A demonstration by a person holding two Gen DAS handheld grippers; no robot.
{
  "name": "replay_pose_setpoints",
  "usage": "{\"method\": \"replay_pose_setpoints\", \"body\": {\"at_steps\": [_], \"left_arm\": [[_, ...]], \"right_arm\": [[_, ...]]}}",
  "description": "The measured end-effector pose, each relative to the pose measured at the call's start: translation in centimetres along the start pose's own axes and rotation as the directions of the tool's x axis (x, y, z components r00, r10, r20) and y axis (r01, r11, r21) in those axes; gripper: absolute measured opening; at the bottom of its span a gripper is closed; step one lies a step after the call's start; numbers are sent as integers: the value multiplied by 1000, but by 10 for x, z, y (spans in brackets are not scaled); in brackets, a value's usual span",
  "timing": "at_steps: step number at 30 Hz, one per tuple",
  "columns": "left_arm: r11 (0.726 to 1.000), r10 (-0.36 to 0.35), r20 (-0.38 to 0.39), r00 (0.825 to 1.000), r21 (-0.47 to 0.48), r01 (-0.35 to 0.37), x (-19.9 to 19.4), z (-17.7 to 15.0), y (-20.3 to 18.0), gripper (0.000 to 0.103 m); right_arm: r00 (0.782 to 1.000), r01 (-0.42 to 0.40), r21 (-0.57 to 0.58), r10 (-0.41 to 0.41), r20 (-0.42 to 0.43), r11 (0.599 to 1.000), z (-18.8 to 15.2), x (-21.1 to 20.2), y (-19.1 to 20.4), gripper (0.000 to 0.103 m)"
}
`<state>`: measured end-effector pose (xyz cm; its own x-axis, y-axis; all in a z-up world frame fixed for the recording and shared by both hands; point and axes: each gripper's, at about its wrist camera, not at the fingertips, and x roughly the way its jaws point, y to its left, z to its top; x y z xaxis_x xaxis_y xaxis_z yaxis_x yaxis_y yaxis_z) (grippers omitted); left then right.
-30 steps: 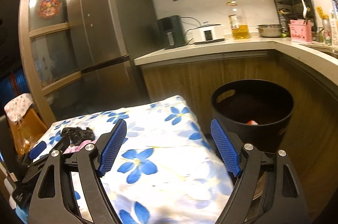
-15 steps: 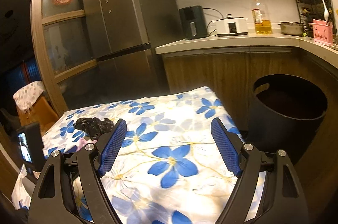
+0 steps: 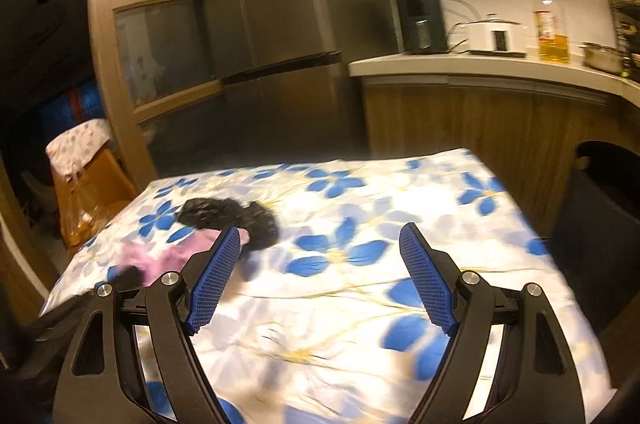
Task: Collect trash
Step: 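Grasp the pink glove with the left tool while the right tool grasps the black plastic bag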
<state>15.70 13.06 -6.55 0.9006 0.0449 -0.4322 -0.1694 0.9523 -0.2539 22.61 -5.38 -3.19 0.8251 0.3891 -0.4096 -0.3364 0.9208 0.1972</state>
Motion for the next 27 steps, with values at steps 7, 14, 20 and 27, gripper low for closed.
{"method": "replay_pose_setpoints", "body": {"at_steps": [7, 14, 20, 27], "left_arm": [[993, 102, 78, 992, -70, -96, -38, 15, 49, 1], [989, 130, 104, 986, -83, -122, -50, 23, 74, 1], [991, 112, 101, 989, -86, -103, -43, 28, 78, 1], [993, 94, 74, 993, -79, -88, -32, 28, 73, 1]], "right_arm": [[996, -64, -44, 61, -63, 997, -6, 58, 49, 77], [990, -76, -54, 69, -119, 996, -5, 101, 76, 65], [976, -83, -34, 75, -203, 996, -8, 119, 75, 21], [978, -91, -16, 86, -192, 996, -8, 107, 65, 2]]}}
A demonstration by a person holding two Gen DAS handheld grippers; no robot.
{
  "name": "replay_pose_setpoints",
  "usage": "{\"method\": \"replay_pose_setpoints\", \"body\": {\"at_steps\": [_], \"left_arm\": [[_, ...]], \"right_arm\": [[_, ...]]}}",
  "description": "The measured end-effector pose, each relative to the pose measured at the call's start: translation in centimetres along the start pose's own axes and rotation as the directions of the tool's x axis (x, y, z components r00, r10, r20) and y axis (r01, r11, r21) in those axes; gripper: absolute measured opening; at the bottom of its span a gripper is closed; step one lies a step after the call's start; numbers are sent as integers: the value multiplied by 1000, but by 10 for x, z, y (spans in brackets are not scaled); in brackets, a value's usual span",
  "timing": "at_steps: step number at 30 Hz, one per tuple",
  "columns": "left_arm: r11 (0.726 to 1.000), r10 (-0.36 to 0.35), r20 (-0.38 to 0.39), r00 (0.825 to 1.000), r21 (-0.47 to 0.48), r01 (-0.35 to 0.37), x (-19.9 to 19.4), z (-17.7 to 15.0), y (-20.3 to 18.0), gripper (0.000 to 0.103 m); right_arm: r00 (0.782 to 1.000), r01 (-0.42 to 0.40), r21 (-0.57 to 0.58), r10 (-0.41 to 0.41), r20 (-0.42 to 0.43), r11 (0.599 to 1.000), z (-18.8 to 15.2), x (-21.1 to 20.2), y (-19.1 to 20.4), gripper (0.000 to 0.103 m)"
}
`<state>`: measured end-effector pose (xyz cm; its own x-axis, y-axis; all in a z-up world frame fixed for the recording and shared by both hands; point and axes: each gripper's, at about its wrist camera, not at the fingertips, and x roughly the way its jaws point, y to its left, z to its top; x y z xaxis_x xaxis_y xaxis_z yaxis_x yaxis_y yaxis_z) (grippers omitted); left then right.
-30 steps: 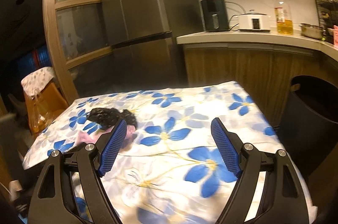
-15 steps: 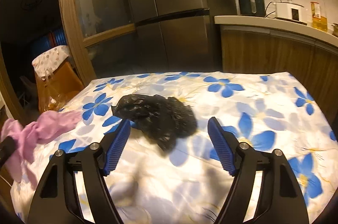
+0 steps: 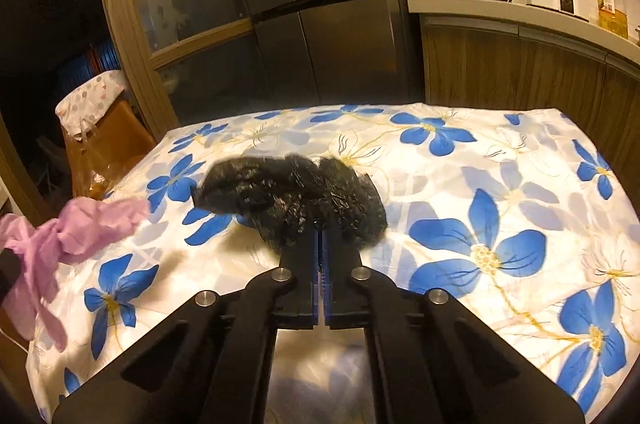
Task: Collect trash
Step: 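Grasp the pink glove with the left tool while the right tool grasps the black plastic bag, then carry the pink glove and black bag over the black bin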
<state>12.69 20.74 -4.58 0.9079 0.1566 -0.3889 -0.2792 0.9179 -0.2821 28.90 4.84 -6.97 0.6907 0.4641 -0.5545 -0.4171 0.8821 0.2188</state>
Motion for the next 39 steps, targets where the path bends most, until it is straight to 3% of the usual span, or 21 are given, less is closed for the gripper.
{"method": "replay_pose_setpoints", "body": {"at_steps": [10, 23, 30, 39], "left_arm": [[999, -12, -4, 1000, 38, 12, 1, 2, -23, 1], [987, -96, 3, 995, 128, 95, -5, -3, -99, 1], [969, -156, -16, 988, 189, 156, -5, -12, -152, 1], [934, -255, -53, 966, 244, 260, 2, -25, -219, 1]], "right_arm": [[995, 2, -14, -1, 104, 1000, 9, -63, -13, 1], [972, 51, 2, -50, 231, 999, 9, -148, -57, 1], [957, 106, 51, -115, 266, 993, 0, -187, -100, 1], [928, 191, 119, -218, 300, 974, -5, -224, -149, 1]]}}
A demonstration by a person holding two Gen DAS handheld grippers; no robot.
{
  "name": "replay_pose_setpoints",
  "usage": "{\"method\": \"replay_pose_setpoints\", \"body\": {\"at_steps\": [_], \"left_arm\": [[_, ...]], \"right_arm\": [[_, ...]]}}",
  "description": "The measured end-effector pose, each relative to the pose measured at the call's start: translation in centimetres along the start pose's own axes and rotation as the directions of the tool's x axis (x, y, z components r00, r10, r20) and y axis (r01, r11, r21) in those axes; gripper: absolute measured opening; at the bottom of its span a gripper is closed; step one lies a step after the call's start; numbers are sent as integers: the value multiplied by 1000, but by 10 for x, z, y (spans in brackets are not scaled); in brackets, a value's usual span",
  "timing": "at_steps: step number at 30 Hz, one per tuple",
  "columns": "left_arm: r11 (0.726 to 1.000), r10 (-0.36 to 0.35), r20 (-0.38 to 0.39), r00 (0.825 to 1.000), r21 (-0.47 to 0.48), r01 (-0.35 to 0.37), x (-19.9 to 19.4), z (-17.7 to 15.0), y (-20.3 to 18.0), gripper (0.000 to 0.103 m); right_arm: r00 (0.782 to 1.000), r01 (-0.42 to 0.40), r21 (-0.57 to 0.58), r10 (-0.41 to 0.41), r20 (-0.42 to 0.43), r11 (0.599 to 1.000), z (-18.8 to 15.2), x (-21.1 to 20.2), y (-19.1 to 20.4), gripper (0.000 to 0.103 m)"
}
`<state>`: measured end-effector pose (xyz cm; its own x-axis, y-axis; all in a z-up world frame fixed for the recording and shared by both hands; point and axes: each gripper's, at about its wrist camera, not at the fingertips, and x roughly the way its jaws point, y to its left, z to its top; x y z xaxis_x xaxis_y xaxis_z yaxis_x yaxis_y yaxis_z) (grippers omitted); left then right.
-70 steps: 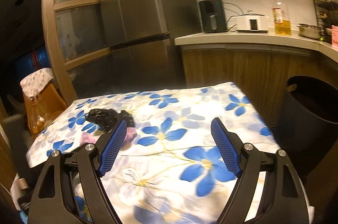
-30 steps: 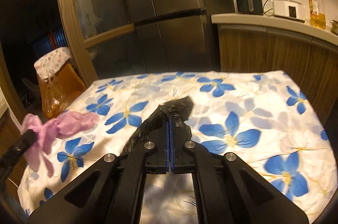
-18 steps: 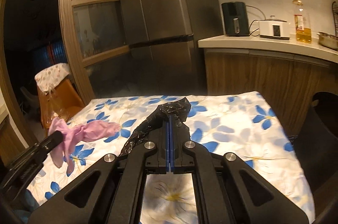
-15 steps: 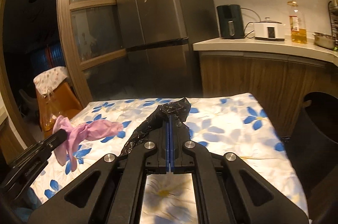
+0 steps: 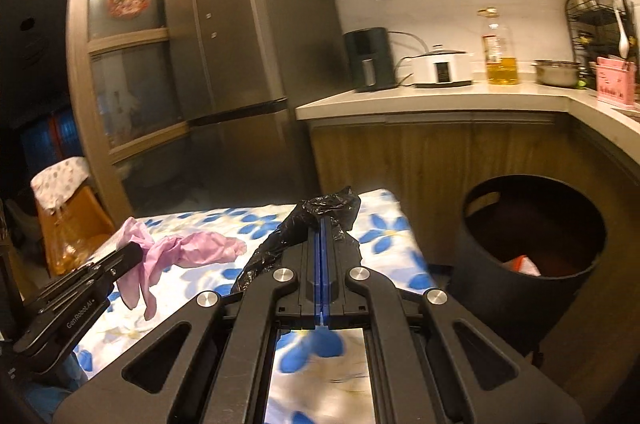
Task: Collect trash
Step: 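Carry the pink glove and black bag over the black bin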
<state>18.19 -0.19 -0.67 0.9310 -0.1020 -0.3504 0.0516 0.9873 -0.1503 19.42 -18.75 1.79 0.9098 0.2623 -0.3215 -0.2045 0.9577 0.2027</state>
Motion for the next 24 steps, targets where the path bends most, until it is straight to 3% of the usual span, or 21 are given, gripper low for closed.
{"method": "replay_pose_setpoints", "body": {"at_steps": [11, 24], "left_arm": [[984, -156, 5, 988, 82, 155, 30, 11, -85, 1], [939, -313, 12, 950, 155, 307, 76, 28, -197, 1]], "right_arm": [[990, 133, 43, -134, 40, 990, 8, -23, -63, 1], [944, 307, 121, -318, 87, 944, 26, -41, -146, 1]]}}
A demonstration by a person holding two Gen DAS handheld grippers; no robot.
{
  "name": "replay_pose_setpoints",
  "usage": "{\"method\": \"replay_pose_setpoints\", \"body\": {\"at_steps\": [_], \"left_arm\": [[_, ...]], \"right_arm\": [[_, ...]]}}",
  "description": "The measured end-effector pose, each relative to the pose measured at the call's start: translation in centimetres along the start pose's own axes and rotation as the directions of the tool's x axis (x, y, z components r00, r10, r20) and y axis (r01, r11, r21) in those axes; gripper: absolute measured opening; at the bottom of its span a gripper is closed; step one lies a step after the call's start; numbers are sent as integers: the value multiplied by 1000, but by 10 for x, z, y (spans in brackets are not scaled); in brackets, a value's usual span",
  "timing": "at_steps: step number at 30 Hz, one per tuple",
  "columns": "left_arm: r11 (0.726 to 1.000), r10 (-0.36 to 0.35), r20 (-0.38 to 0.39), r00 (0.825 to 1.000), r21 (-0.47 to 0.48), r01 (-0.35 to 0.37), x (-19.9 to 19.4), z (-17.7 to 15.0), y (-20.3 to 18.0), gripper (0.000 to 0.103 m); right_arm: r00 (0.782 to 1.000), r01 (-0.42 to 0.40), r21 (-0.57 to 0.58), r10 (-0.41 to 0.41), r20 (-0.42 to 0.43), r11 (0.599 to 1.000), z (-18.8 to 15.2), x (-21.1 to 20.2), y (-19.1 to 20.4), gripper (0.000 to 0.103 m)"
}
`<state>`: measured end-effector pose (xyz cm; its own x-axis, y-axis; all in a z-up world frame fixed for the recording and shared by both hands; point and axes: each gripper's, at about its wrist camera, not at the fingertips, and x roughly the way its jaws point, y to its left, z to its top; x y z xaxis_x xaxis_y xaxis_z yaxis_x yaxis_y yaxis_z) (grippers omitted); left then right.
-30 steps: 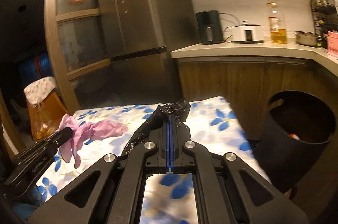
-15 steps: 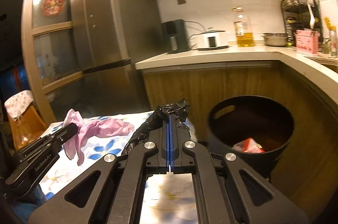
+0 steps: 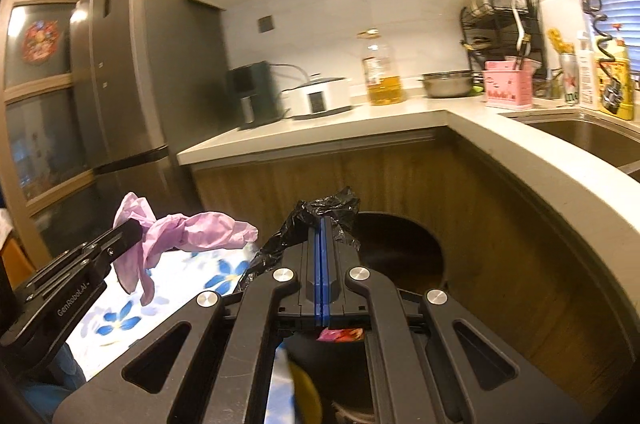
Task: Collect trash
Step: 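Carry the pink glove and black bag over the black bin, then open both tools to drop the glove and black bag into the bin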
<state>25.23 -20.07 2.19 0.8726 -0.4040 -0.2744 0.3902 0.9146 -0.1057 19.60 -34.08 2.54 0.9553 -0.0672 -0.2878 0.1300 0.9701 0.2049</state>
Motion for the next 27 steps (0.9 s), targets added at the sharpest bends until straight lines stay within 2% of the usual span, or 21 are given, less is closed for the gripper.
{"method": "replay_pose_setpoints", "body": {"at_steps": [11, 21, 22, 23, 24, 25, 26, 27], "left_arm": [[997, -80, -4, 997, -4, 80, 51, -1, -26, 1], [989, -145, -41, 989, -13, 144, 81, -8, -32, 2], [990, -144, -46, 989, -4, 144, 84, -9, -33, 6], [990, -139, -49, 989, -1, 139, 85, -10, -34, 14], [990, -143, -53, 988, -3, 143, 87, -12, -33, 19], [987, -158, -59, 986, -13, 157, 88, -13, -32, 31], [987, -163, -59, 985, -19, 162, 89, -13, -30, 42], [987, -162, -54, 985, -24, 161, 89, -14, -29, 45]], "right_arm": [[999, 42, 27, -42, 0, 999, 2, 21, -30, 1], [999, 32, 44, -31, -18, 999, 2, 40, -36, 4], [999, 32, 46, -31, -21, 998, 2, 42, -37, 4], [999, 36, 49, -35, -25, 998, 1, 44, -39, 7], [999, 39, 54, -38, -30, 998, 1, 45, -40, 13], [999, 39, 60, -37, -34, 997, 0, 46, -42, 16], [999, 42, 62, -40, -34, 997, 0, 46, -43, 24], [999, 46, 62, -44, -32, 997, 0, 46, -44, 25]]}}
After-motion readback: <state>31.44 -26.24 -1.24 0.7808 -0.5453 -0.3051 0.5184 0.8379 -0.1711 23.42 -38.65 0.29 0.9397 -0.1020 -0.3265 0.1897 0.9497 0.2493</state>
